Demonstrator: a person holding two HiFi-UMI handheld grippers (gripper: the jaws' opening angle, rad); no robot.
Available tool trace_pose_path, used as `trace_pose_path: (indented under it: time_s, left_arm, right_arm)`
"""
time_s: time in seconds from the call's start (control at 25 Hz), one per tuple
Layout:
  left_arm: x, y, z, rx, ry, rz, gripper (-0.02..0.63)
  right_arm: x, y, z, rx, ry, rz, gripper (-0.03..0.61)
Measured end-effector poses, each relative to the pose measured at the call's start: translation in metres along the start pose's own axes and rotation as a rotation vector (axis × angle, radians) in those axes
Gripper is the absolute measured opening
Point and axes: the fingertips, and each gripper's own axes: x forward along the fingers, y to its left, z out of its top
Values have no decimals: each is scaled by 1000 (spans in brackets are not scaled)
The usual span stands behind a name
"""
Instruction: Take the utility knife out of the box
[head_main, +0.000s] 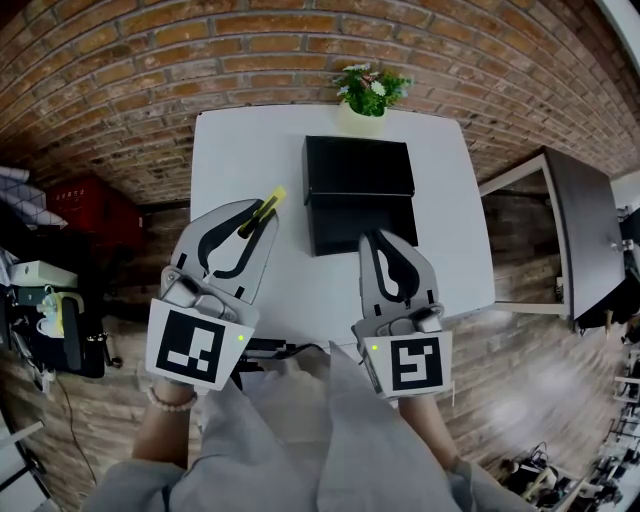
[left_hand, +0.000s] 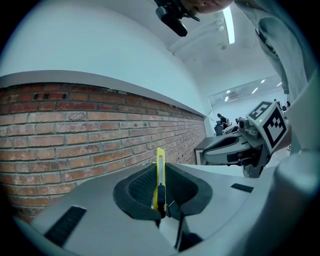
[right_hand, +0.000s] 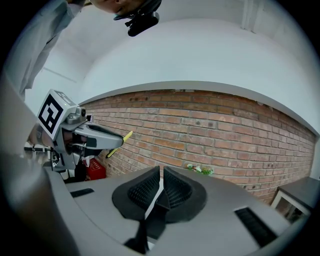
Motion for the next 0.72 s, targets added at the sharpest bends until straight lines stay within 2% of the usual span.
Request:
trace_pose_path:
  time_s: [0.72]
  left_arm:
    - [-2, -10, -1, 27, 5, -22, 66]
  right_arm:
    - [-8, 4, -4, -3, 8, -3, 55]
